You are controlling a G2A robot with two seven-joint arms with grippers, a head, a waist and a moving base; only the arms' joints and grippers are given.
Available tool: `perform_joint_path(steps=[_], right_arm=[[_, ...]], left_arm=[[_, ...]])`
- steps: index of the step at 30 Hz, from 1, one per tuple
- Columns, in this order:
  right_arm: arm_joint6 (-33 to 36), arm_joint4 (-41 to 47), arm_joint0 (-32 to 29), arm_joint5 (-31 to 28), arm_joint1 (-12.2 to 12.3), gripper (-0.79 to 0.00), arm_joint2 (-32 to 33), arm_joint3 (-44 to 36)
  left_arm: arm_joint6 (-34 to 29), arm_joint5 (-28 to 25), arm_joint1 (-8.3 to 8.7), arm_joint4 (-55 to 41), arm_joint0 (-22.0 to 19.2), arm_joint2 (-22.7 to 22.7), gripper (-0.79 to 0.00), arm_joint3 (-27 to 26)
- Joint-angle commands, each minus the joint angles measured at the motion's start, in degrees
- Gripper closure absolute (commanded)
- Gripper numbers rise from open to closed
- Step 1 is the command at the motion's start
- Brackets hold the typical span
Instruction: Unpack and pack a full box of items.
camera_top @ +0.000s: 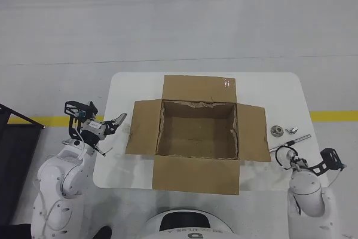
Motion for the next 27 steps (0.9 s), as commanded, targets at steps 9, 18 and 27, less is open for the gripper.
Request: perform_joint_path(steps=[9,18,27], right_arm=[[3.2,-4.3,2.7,4.5,0.3,-0.117,-2.0,0.4],[-5.6,14.5,-7.7,-6.1,-1.5,-0.203,4.0,-10.5],[-2.4,23.7,-14.9,-18.8,-1.9,-0.785,6.4,-13.9]], left_arm=[[0.0,0.0,0.00,0.0,0.0,0.0,-0.785,0.0],[0.0,0.0,0.00,0.0,0.0,0.0,-0.785,0.0],[0.0,0.0,0.00,0.0,0.0,0.0,-0.785,0.0]])
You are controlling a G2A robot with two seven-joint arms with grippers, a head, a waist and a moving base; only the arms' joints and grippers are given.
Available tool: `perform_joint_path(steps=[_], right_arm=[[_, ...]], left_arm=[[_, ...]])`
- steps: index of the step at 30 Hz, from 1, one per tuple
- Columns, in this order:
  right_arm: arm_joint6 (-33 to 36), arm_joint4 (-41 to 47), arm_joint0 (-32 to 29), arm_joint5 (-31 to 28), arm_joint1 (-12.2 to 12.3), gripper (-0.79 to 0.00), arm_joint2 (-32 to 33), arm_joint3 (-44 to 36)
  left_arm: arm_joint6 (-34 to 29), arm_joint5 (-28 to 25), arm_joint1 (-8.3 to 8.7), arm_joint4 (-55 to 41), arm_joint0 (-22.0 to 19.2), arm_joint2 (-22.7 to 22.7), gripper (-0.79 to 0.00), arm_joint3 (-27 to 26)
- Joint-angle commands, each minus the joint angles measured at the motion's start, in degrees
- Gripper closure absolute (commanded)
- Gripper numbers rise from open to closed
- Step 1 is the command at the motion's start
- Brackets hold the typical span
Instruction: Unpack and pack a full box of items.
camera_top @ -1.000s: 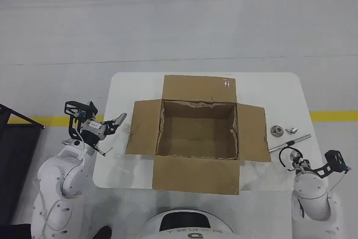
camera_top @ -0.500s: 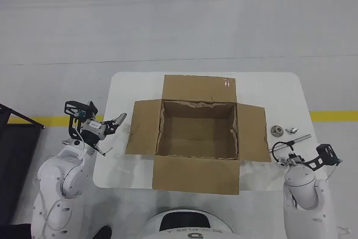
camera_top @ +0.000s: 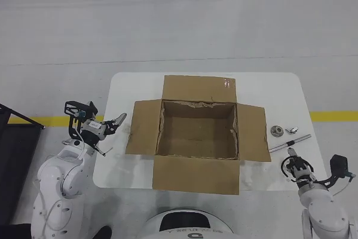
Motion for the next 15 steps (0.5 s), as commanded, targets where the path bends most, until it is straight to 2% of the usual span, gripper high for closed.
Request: perform_joint_path(steps=[1,5,9,15], right_arm=[[0.0,0.0,0.0,0.6,0.0,-0.785,0.0,0.0],[1.0,0.9,0.1,-0.8,0.0,-0.785,-0.3,-0.3],[10.7,5.3,-2.8,-9.8,0.6,-0.785,1.7,-1.4],[20.2,2.8,-2.6,-12.1,1.4,-0.785,-1.0,-3.2]], left_arm=[[0.0,0.0,0.00,0.0,0.0,0.0,-0.785,0.0],[0.0,0.0,0.00,0.0,0.0,0.0,-0.785,0.0],[0.0,0.0,0.00,0.0,0.0,0.0,-0.785,0.0],[0.0,0.0,0.00,0.0,0.0,0.0,-0.785,0.0]])
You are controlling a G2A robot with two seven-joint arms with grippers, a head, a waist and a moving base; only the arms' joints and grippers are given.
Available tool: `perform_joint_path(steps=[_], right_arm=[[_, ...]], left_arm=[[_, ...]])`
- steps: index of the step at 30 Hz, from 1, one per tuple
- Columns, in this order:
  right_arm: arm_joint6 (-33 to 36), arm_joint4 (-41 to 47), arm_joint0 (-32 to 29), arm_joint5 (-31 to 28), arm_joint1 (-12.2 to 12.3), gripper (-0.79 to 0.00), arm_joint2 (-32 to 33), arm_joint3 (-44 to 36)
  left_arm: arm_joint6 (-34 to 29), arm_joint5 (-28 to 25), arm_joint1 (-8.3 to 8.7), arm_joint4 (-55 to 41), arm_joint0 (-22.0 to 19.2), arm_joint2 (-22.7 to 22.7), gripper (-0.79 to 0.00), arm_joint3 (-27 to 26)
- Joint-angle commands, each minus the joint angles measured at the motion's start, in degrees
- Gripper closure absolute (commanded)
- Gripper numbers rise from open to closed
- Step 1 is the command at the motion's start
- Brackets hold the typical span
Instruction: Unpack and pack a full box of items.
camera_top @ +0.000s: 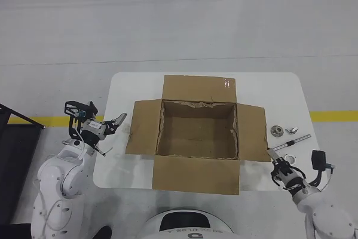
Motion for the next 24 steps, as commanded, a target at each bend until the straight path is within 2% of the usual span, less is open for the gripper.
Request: perform_joint_path(steps=[1,4,9,12,19,24], right_arm=[[2.2,-0.7,0.3,-0.3,0.2,-0.785,-0.9,-0.7],[3.0,-2.1,0.2,0.4,0.4,-0.785,-2.6,-2.5],[0.1,-8.3,1.6,4.7,0.5,-0.785,-8.8,-5.2],[0.0,-10.6,4.6,8.6,0.6,-0.785,-12.3,-5.3],[-0.2,-10.6,16.4,21.4,0.7,-0.785,-16.1,-1.9],[-0.2,-10.2,18.3,24.4,1.0,-0.785,-15.6,-1.9]], left_arm=[[0.0,0.0,0.00,0.0,0.0,0.0,-0.785,0.0],[0.0,0.0,0.00,0.0,0.0,0.0,-0.785,0.0],[0.0,0.0,0.00,0.0,0.0,0.0,-0.785,0.0],[0.0,0.0,0.00,0.0,0.0,0.0,-0.785,0.0],[0.0,0.0,0.00,0.0,0.0,0.0,-0.785,0.0],[0.0,0.0,0.00,0.0,0.0,0.0,-0.785,0.0]])
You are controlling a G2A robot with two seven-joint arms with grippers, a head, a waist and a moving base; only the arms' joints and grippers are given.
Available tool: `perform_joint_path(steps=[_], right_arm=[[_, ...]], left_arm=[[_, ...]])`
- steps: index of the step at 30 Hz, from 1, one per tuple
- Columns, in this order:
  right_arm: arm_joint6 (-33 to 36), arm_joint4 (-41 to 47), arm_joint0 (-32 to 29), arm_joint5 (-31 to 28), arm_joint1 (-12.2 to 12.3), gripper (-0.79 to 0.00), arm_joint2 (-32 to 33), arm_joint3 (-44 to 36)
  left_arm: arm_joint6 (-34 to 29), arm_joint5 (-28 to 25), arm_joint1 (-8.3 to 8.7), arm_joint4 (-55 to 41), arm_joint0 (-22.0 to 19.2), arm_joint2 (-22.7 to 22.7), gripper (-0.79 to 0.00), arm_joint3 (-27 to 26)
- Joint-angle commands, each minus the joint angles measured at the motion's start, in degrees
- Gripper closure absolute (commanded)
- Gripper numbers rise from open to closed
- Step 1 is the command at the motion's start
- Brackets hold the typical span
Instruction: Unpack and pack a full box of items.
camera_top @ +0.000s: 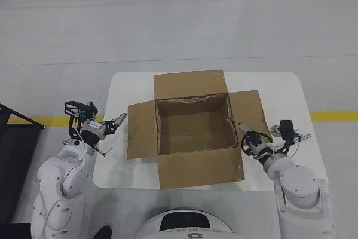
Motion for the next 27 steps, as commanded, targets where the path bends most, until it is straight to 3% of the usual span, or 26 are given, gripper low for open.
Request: perform_joint_path(steps=[1,5,11,23,27], right_arm=[[0.4,0.8,-0.8,0.1,0.1,-0.785,1.4,-0.5],[0.1,5.3,-4.8,-1.6,0.3,-0.785,8.2,-2.2],[-2.8,19.4,-11.8,-7.7,-0.2,-0.785,19.7,-0.6],[-2.8,19.4,-11.8,-7.7,-0.2,-0.785,19.7,-0.6],[-1.3,16.4,-11.1,-4.5,0.5,-0.785,23.4,2.8]], left_arm=[[0.0,0.0,0.00,0.0,0.0,0.0,-0.785,0.0],[0.0,0.0,0.00,0.0,0.0,0.0,-0.785,0.0],[0.0,0.0,0.00,0.0,0.0,0.0,-0.785,0.0],[0.0,0.0,0.00,0.0,0.0,0.0,-0.785,0.0],[0.0,0.0,0.00,0.0,0.0,0.0,-0.785,0.0]])
